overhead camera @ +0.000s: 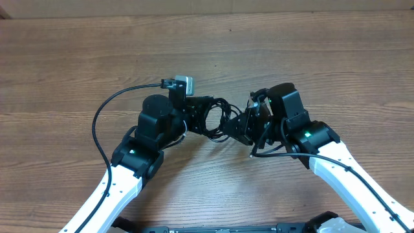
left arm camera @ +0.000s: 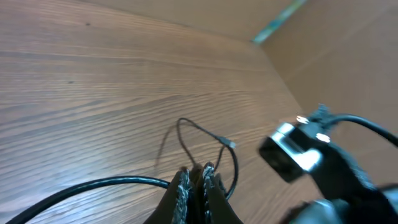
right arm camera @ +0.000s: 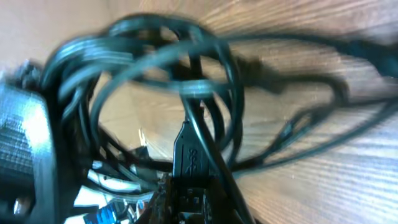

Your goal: Untangle cables

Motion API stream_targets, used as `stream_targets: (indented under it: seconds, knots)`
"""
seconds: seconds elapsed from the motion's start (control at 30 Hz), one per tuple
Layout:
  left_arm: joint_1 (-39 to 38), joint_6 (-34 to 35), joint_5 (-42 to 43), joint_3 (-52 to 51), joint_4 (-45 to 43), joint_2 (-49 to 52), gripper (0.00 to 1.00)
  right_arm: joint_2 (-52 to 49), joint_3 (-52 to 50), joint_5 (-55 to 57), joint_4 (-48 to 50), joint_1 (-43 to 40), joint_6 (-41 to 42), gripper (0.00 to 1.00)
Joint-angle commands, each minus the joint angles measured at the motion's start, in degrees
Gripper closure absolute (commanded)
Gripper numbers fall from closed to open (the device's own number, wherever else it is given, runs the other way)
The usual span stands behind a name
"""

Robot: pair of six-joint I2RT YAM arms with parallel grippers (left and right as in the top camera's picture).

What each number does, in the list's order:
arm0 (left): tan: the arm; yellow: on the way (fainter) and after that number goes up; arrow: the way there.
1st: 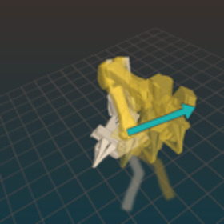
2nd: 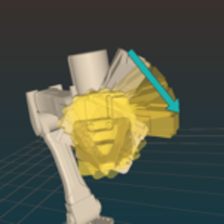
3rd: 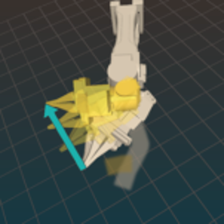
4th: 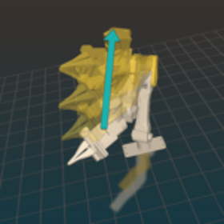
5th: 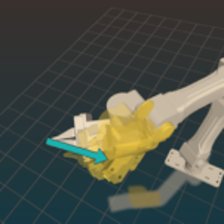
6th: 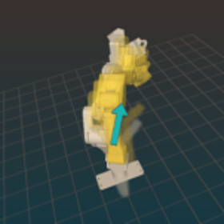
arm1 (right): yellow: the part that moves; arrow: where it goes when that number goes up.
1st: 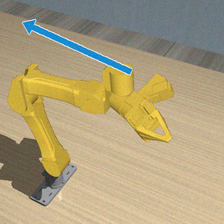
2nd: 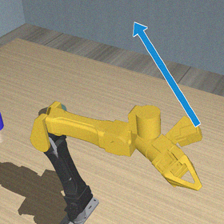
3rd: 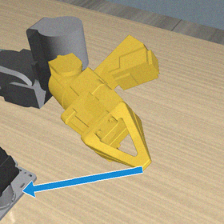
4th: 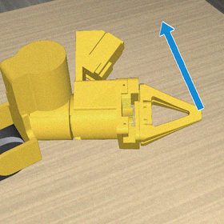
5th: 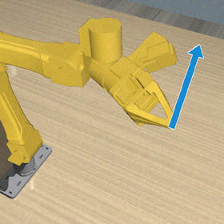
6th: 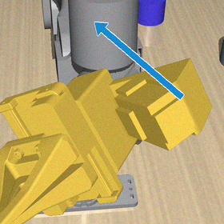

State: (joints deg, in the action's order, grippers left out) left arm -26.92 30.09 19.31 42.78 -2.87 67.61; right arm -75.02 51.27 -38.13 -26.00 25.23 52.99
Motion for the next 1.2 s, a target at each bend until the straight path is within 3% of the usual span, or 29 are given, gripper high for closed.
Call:
stream_targets:
  seconds: [0.0,0.3,0.5,0.73,1.03,1.17]
  knots:
    - [-0.87,1.64,11.23,0.22,1.18,-0.50,0.96,-0.61,0.76,2.47,3.13,-0.11,0.96,0.96]
    - [-0.92,0.37,14.01,0.22,1.88,-0.50,0.96,-0.66,0.76,1.86,7.78,-0.11,2.56,0.96]
    - [-0.92,0.90,16.72,0.22,-0.92,-0.50,0.96,-0.83,0.74,6.91,4.81,-0.11,2.49,0.95]
    - [-0.85,-1.07,15.56,0.22,-0.74,-0.50,0.96,-1.29,0.76,10.51,0.57,-0.11,-3.98,0.58]
    - [-0.74,-5.07,7.34,0.22,2.36,-0.50,0.96,0.31,0.98,10.08,-5.35,-0.22,-9.42,0.32]
    - [-0.74,-5.92,7.63,0.22,2.86,-0.50,0.96,3.17,0.98,12.61,-8.15,-0.22,-11.32,0.28]
